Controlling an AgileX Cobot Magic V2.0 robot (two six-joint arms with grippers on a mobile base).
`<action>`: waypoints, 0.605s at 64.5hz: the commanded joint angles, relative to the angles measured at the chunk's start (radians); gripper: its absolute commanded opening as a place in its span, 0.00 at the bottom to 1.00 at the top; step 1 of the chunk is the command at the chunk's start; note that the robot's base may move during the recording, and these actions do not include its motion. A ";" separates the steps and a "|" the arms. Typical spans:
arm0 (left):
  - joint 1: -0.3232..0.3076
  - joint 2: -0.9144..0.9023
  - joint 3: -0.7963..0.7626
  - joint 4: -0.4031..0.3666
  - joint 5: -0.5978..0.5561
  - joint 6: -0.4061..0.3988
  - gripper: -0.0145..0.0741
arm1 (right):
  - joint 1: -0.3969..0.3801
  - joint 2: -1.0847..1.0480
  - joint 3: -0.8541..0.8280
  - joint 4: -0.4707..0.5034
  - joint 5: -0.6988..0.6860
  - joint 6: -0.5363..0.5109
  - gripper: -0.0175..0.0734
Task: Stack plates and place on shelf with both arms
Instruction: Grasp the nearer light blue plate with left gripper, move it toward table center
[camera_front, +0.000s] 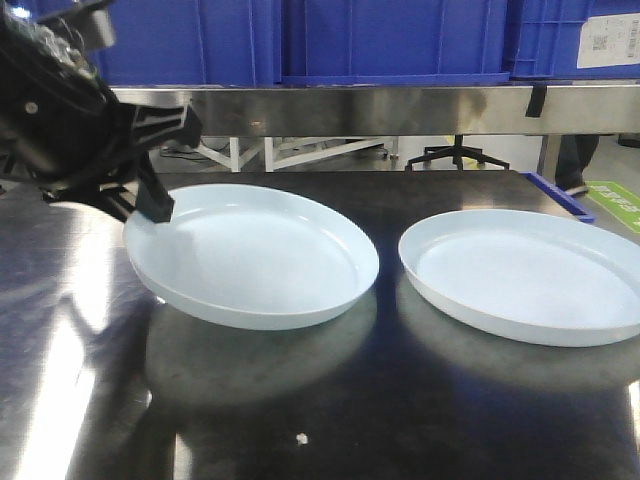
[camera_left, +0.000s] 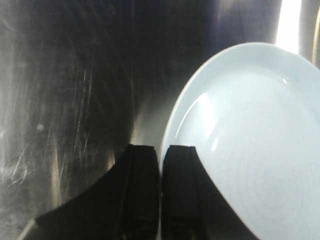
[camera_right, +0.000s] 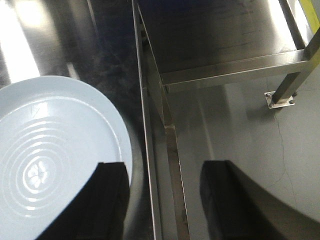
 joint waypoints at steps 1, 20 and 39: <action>-0.008 -0.026 -0.034 -0.010 -0.066 -0.011 0.34 | 0.003 -0.016 -0.037 -0.001 -0.066 -0.008 0.68; -0.008 -0.024 -0.036 0.009 -0.079 -0.001 0.77 | 0.003 -0.016 -0.037 -0.001 -0.066 -0.008 0.68; 0.057 -0.126 -0.071 0.026 -0.032 -0.001 0.28 | 0.003 -0.016 -0.037 -0.001 -0.065 -0.008 0.68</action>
